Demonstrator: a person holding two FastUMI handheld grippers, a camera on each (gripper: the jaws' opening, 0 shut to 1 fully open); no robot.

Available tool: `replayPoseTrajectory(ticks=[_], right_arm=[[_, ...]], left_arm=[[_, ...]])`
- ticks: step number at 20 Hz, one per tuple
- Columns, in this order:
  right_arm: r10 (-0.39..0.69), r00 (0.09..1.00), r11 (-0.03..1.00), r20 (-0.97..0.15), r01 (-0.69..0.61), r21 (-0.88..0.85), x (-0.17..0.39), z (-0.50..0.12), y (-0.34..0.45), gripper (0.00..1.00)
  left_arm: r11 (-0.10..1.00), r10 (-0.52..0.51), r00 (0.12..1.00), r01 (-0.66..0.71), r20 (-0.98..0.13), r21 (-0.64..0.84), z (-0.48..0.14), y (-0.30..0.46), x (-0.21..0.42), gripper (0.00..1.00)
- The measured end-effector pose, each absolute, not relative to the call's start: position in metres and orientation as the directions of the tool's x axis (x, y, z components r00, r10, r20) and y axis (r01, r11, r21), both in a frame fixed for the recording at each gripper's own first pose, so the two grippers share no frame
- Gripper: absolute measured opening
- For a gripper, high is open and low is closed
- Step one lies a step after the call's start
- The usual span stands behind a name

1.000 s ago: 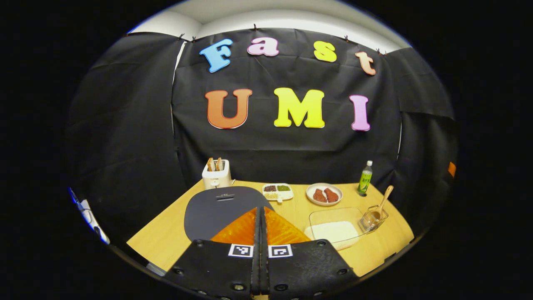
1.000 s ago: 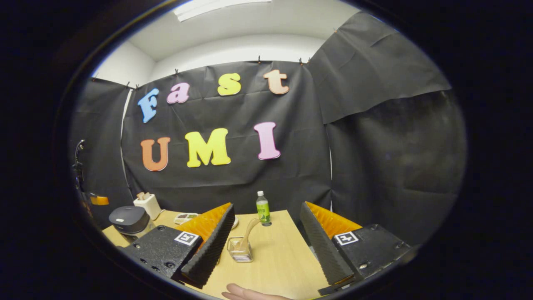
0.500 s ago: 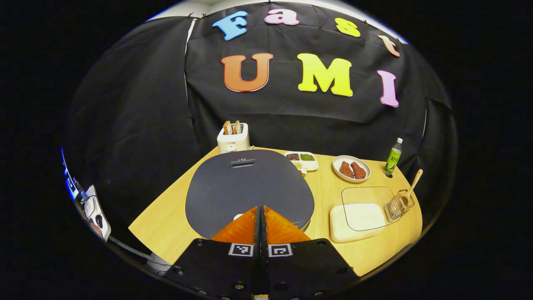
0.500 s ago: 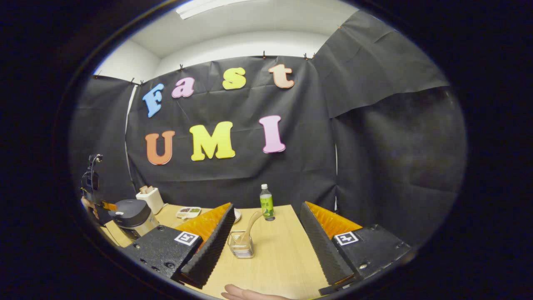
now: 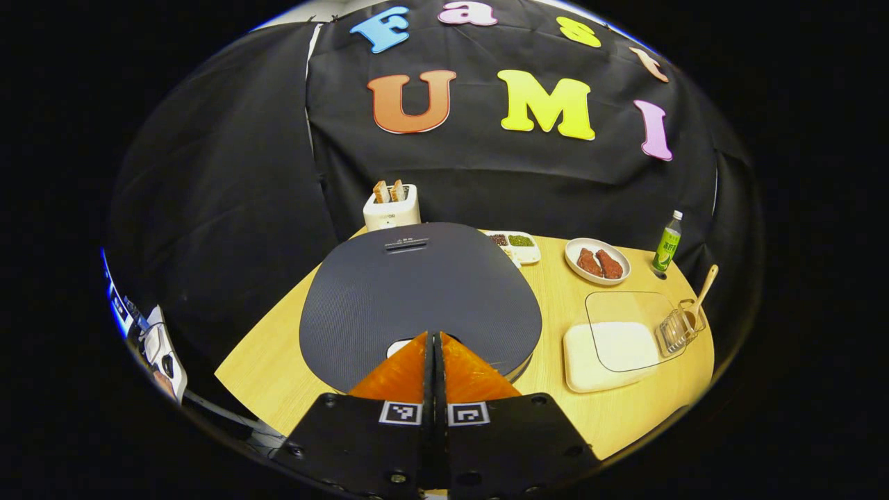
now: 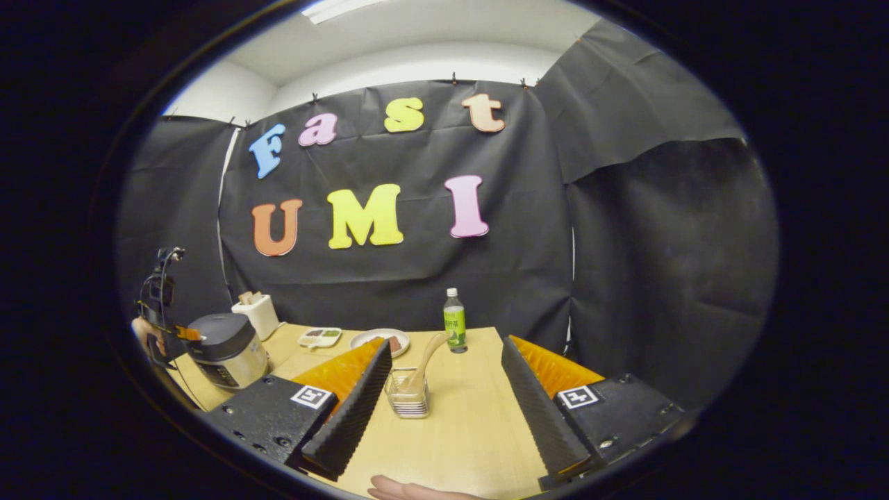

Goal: Close the left gripper, press the button to open the rice cooker; take a wooden spoon from the chopstick holder with the right hand, scoop a spoonful of rice and pour it into the rice cooker, then put the wooden spoon back into the chopstick holder.

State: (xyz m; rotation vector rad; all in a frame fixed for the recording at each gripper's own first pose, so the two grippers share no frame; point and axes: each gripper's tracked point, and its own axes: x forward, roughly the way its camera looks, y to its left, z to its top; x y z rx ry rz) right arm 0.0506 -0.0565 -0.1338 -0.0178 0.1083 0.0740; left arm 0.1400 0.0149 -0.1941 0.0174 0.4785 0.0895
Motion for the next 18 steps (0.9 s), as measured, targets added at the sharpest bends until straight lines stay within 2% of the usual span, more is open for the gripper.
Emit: replayPoseTrajectory(ticks=[3, 6, 7, 9, 10, 11, 12, 13, 16, 17, 18], right_arm=[[0.076, 0.99, 0.997, -0.121, -0.078, -0.005, 0.054, -0.141, -0.053, 1.0], [0.067, 0.988, 0.998, -0.137, -0.069, -0.01, 0.055, -0.151, -0.056, 1.0], [0.062, 0.988, 0.998, -0.139, -0.065, -0.019, 0.055, -0.153, -0.058, 1.0], [0.045, 0.989, 0.998, -0.139, -0.05, -0.035, 0.058, -0.156, -0.06, 1.0], [0.044, 0.989, 0.998, -0.144, -0.051, -0.039, 0.059, -0.159, -0.059, 1.0], [0.048, 0.988, 0.998, -0.148, -0.054, -0.036, 0.06, -0.162, -0.056, 1.0], [0.054, 0.987, 0.998, -0.148, -0.06, -0.034, 0.061, -0.164, -0.053, 1.0], [0.056, 0.988, 0.998, -0.144, -0.062, -0.034, 0.063, -0.165, -0.05, 1.0], [0.068, 0.988, 0.997, -0.135, -0.073, -0.033, 0.075, -0.179, -0.043, 1.0], [0.071, 0.987, 0.997, -0.145, -0.076, -0.03, 0.08, -0.186, -0.041, 1.0], [0.073, 0.985, 0.997, -0.159, -0.078, -0.025, 0.086, -0.194, -0.037, 1.0]], left_arm=[[0.997, 0.076, 0.877, -0.057, -0.474, 0.054, -0.192, 0.014, 0.139, 0.0], [0.999, 0.036, 0.9, -0.035, -0.435, 0.01, -0.167, 0.003, 0.133, 0.0], [1.0, 0.003, 0.926, 0.003, -0.377, 0.016, -0.147, -0.007, 0.127, 0.06], [0.997, 0.02, 0.975, -0.002, -0.221, 0.081, -0.104, -0.005, 0.116, 0.4], [0.997, 0.01, 0.979, 0.006, -0.204, 0.076, -0.093, -0.012, 0.107, 0.7], [0.998, 0.018, 0.981, -0.007, -0.192, 0.058, -0.087, -0.015, 0.097, 0.71], [0.999, 0.017, 0.984, -0.01, -0.179, 0.041, -0.08, -0.018, 0.088, 0.9], [0.999, 0.025, 0.988, -0.019, -0.153, 0.04, -0.07, -0.017, 0.079, 0.97], [0.999, 0.03, 0.999, -0.029, -0.041, 0.045, -0.043, -0.015, 0.049, 0.96], [0.999, 0.021, 1.0, -0.02, -0.019, 0.032, -0.038, -0.018, 0.038, 0.88], [1.0, 0.007, 1.0, -0.007, -0.002, 0.027, -0.034, -0.02, 0.026, 0.96]])
